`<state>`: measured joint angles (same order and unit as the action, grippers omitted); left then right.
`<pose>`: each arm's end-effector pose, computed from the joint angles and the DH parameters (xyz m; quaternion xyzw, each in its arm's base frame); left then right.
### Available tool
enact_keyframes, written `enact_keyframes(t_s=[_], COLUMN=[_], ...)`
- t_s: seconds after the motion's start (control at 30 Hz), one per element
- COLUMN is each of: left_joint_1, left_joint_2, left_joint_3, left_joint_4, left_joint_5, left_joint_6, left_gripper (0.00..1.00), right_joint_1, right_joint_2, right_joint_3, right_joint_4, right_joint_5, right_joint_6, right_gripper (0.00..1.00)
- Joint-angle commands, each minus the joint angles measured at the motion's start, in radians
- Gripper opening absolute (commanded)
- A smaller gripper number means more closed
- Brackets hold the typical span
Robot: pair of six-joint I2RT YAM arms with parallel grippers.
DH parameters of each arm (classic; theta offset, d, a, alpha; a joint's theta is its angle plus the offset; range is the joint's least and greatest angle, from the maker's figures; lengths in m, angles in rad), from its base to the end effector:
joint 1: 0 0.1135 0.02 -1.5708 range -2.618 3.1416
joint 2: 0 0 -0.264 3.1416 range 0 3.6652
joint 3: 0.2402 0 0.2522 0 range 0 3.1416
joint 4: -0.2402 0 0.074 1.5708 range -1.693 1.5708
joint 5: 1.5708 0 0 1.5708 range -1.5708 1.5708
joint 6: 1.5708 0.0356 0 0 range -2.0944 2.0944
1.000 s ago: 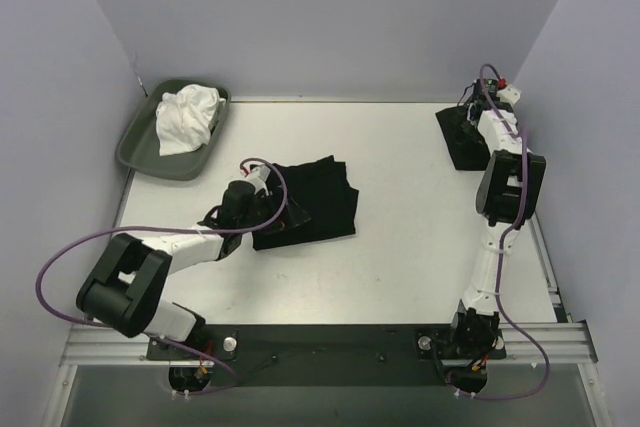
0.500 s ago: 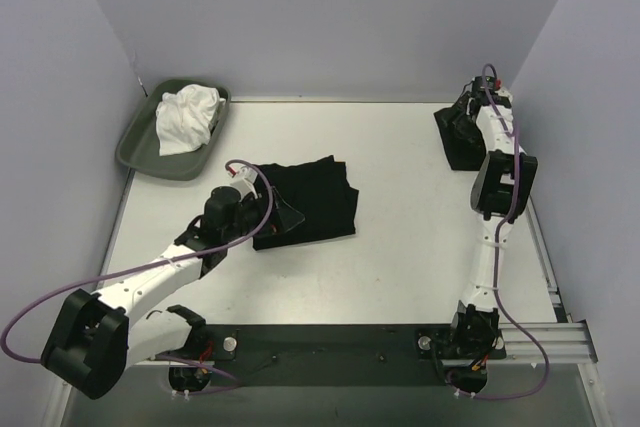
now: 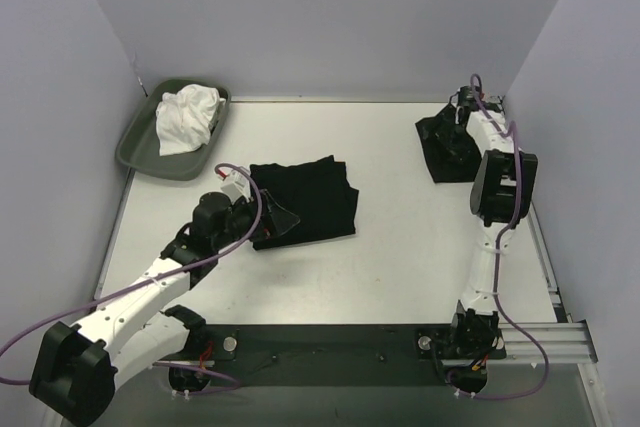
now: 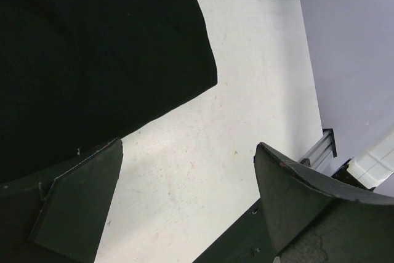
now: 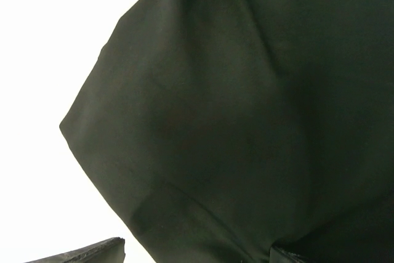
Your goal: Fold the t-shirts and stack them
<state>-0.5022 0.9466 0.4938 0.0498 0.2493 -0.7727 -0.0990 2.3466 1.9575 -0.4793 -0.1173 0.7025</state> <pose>0.1816 -0.1098 0.2320 -0.0437 0.8295 -0.4089 0.3778 0.5228 -0.0477 0.1811 0.3471 0.8709 0.1546 0.3116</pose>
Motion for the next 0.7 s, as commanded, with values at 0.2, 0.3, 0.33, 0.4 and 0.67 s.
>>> enact_keyframes(t_s=[0.2, 0.3, 0.33, 0.4, 0.67], left_joint_1=[-0.01, -0.013, -0.018, -0.019, -0.076], left_joint_2=[-0.15, -0.183, -0.192, -0.212, -0.23], left_joint_3=[-0.024, -0.018, -0.015, -0.014, 0.008], left_joint_4=[-0.048, -0.105, -0.114, -0.122, -0.126], left_joint_5=[-0.016, -0.033, -0.036, -0.041, -0.073], left_joint_6=[-0.033, -0.025, -0.025, -0.028, -0.046], left_gripper=[0.97, 0.97, 0.97, 0.97, 0.97], right_joint_1=[0.26, 0.355, 0.393, 0.432, 0.545], right_joint_2=[-0.332, -0.45, -0.51, -0.575, -0.976], right_joint_3=[-0.627, -0.797, -0.836, -0.916, -1.158], right_joint_4=[0.071, 0.113, 0.116, 0.133, -0.057], right_joint_5=[-0.015, 0.025, 0.054, 0.082, 0.41], right_joint_6=[0.009, 0.003, -0.001, -0.008, -0.011], right_gripper=[1.0, 1.0, 1.0, 1.0, 1.0])
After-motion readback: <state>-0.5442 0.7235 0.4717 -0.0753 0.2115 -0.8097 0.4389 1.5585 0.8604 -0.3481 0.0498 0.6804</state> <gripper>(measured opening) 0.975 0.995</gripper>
